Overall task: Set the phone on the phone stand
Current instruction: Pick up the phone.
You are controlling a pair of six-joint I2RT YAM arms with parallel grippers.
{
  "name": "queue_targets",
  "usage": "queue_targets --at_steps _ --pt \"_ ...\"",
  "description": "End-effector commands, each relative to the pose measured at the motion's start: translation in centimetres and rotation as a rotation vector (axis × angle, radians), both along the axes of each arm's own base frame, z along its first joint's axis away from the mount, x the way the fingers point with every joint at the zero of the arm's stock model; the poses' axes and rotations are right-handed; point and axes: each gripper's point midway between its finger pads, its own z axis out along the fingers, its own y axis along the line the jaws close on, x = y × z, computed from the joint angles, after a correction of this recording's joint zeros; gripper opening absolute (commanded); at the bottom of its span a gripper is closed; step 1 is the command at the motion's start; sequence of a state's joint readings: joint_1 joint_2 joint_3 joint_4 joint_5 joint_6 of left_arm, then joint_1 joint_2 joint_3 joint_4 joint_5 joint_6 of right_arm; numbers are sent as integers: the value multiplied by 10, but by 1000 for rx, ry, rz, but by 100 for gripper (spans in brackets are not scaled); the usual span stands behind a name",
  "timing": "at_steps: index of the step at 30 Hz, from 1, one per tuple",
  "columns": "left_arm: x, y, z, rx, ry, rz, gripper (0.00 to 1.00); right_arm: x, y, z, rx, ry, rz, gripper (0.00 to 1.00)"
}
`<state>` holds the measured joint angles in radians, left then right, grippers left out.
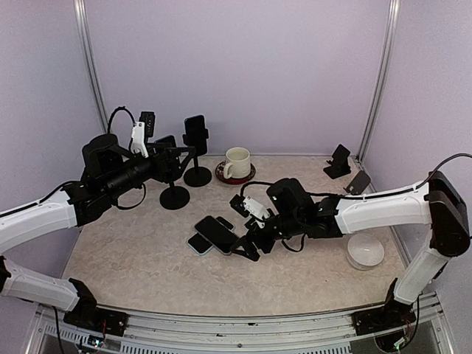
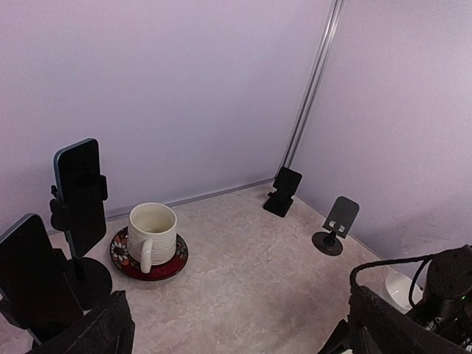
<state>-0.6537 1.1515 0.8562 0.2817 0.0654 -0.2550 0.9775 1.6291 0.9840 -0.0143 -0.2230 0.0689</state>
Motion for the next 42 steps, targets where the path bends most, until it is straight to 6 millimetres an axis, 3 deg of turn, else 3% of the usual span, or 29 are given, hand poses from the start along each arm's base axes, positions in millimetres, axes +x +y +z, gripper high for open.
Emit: queue_targets --at_steps 1,15,28,38,42 --pt "-4 1 2 -10 -4 -3 99 5 13 -12 -60 -7 -16 100" --pt "-1 -3 -10 -9 25 -6 99 17 37 -45 -164 28 -54 100" --pt "-1 -1 -12 -6 28 2 99 22 40 -81 -292 21 -80 100" --pt "0 1 -18 -9 53 16 99 23 42 -95 -327 28 -82 100" --pt "0 3 -16 -9 48 21 99 26 42 -97 -343 22 -87 95"
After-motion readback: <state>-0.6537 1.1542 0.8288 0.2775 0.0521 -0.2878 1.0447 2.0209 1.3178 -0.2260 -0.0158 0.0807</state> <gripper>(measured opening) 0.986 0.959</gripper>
